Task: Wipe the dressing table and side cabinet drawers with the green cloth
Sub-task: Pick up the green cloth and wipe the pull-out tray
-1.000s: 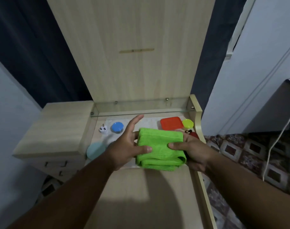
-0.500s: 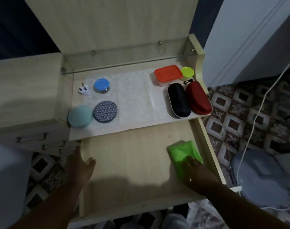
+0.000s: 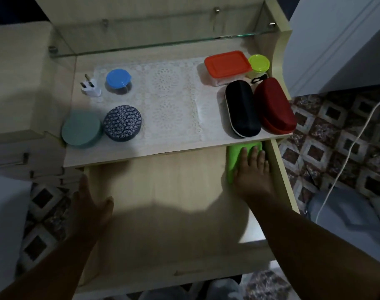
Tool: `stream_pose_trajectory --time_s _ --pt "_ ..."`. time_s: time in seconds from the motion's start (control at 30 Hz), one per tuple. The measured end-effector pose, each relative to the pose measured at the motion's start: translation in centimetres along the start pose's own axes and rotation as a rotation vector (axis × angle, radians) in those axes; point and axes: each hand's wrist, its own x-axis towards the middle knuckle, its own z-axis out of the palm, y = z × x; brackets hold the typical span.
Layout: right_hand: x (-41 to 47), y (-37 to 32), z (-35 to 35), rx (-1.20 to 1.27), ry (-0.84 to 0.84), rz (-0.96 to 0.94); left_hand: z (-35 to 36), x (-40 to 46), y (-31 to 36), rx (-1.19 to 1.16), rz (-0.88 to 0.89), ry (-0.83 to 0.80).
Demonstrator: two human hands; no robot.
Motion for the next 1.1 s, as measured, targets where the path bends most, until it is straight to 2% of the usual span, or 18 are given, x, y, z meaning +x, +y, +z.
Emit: stream_pose_trajectory --time_s 0.1,0.23,0.3,0.37,0.5,0.57,0.63,0.77,0.83,0.9,1.0,1.07,1.1 --pt "-0.3 -1.4 1.1 0.018 -0.022 -0.195 0.0 0.0 0.0 0.007 0.007 0.007" --pt "-4.2 1.3 3.0 -0.224 -0.138 -0.702 -0.6 -0.5 0.5 0.026 -0.003 0.000" --pt "-5.5 4.3 3.0 -0.308 -0.167 -0.841 -0.9 -0.6 0.8 0.028 -0.010 -0.015" --pt "-5.5 6.1 1.9 -0.316 -0.156 -0.732 -1.1 -0.8 1.0 0.035 -0.017 -0.008" --pt "-1.0 4.1 -0.5 -0.144 -0.101 -0.211 -1.0 -0.7 1.1 0.042 -0.015 -0.009" --pt "1.1 1.4 -1.2 -0.004 -0.092 -0.129 -1.0 -0.6 0.9 0.049 0.001 -0.005" --pt "1.6 -0.8 -0.7 0.001 -0.103 -0.268 -1.0 -0.6 0.7 0.048 0.021 -0.002" --pt "-2.3 -0.9 1.2 -0.171 -0.171 -0.838 -1.1 -0.7 1.0 0.050 0.023 0.009" --pt "-3.8 1.2 1.1 -0.221 -0.178 -0.943 -1.2 -0.9 1.4 0.067 0.016 0.019" --pt "-3.6 2.8 0.2 -0.228 -0.065 -0.911 -1.2 -0.8 1.5 0.067 0.015 0.015" --pt "-0.4 2.4 -1.6 -0.227 0.160 -0.544 -1.0 -0.9 1.1 0.054 0.020 0.003" --pt "1.9 0.4 -2.7 -0.174 0.147 -0.254 -1.0 -0.9 1.1 0.040 0.037 0.000" --pt "2.5 -0.7 -2.7 -0.112 0.128 -0.194 -1.0 -0.9 1.1 0.037 0.040 -0.004"
